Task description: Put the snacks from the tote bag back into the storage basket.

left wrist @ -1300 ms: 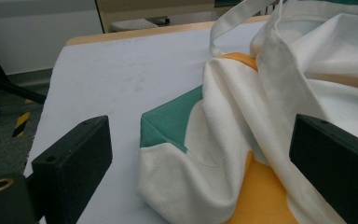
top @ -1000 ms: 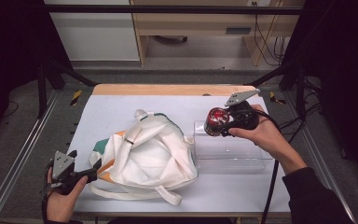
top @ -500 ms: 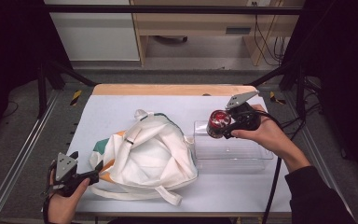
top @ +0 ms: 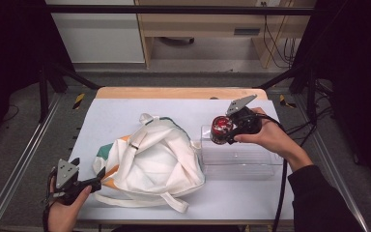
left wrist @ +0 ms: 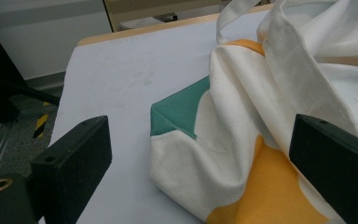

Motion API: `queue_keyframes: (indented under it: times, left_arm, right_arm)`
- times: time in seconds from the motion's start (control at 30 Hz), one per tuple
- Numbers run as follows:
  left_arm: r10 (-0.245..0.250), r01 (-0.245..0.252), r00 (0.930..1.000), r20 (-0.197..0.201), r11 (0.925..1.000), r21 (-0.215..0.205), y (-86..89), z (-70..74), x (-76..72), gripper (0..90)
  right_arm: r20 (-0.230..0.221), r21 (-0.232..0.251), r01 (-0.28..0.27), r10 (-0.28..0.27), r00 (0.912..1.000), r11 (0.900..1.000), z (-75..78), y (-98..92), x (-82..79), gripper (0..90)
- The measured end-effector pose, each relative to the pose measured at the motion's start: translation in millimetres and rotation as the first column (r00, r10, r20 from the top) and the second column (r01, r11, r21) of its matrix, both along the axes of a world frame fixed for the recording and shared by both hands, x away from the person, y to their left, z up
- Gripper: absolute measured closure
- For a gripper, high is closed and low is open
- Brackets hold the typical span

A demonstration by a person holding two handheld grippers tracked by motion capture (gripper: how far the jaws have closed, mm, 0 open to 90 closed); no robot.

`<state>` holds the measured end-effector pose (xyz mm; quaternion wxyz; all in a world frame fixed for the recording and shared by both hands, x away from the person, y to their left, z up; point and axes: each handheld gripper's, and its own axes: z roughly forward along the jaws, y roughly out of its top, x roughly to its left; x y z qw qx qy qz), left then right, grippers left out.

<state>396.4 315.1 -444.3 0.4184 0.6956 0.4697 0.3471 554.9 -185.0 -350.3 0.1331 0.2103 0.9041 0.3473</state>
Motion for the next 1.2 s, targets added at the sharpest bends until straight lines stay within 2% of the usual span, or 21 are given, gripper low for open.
queue_keyframes:
  times: [0.27,0.47,0.67,1.2]
  left_arm:
    - [-0.001,0.001,1.0000,-0.001,1.0000,0.003,-1.4,0.0,-0.8,5.6]
    - [-0.002,0.002,1.0000,-0.005,1.0000,0.005,-0.6,-0.2,-1.0,5.7]
    - [-0.002,0.002,1.0000,-0.003,1.0000,0.005,-0.8,0.2,-1.1,5.8]
    - [-0.002,0.002,1.0000,-0.003,1.0000,0.006,-0.3,0.4,-1.3,5.9]
  right_arm:
    - [-0.010,-0.020,-0.039,0.038,0.9992,0.999,-9.2,8.9,4.7,25.9]
    - [-0.019,-0.034,-0.046,0.046,0.9988,0.998,-13.5,16.7,6.3,25.9]
    - [-0.024,-0.051,-0.038,0.037,0.9990,0.998,-18.1,22.7,7.5,25.9]
    - [-0.031,-0.056,-0.036,0.035,0.9989,0.998,-24.6,30.0,6.5,25.9]
